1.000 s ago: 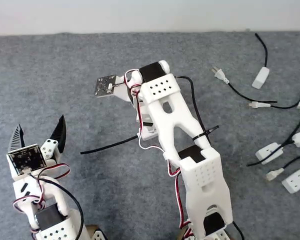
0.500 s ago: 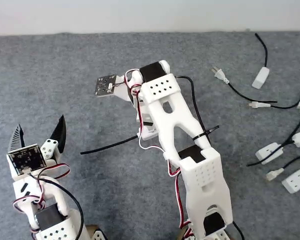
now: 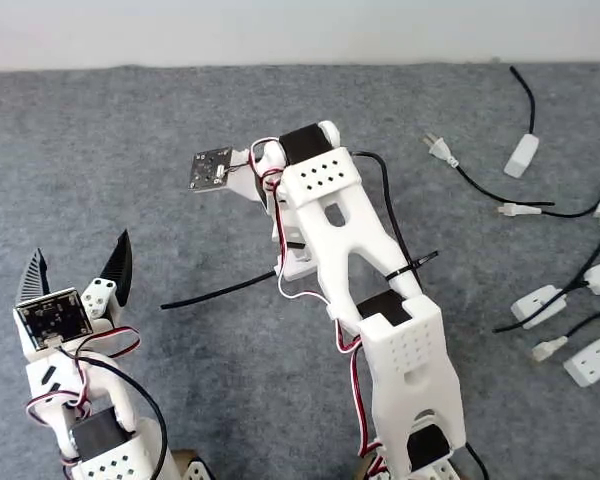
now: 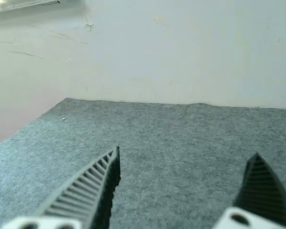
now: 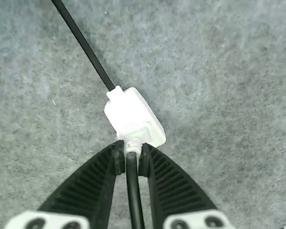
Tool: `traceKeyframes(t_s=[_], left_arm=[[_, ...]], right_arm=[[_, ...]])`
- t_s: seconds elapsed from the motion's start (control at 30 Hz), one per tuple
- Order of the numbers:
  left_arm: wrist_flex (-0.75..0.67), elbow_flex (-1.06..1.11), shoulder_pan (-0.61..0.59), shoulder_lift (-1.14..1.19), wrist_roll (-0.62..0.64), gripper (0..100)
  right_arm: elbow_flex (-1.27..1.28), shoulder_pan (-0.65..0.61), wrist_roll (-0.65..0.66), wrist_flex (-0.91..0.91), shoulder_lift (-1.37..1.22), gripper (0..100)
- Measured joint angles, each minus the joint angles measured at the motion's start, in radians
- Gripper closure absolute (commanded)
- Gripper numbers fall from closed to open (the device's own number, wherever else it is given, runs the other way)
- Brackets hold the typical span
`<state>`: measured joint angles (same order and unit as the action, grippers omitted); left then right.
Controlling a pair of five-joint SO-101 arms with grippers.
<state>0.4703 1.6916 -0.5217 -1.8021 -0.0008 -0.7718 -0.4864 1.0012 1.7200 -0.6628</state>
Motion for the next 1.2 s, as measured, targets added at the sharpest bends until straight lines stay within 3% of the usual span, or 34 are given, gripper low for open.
traceKeyframes(t_s=[0.57,1.2], left_arm=[[0.000,0.000,0.000,0.000,0.000,60],[0.000,0.000,0.000,0.000,0.000,60]], right_arm=[[-0.002,0.017,0.000,0.026,-0.031,98.8],[0.020,0.123,0.000,0.034,-0.057,98.8]])
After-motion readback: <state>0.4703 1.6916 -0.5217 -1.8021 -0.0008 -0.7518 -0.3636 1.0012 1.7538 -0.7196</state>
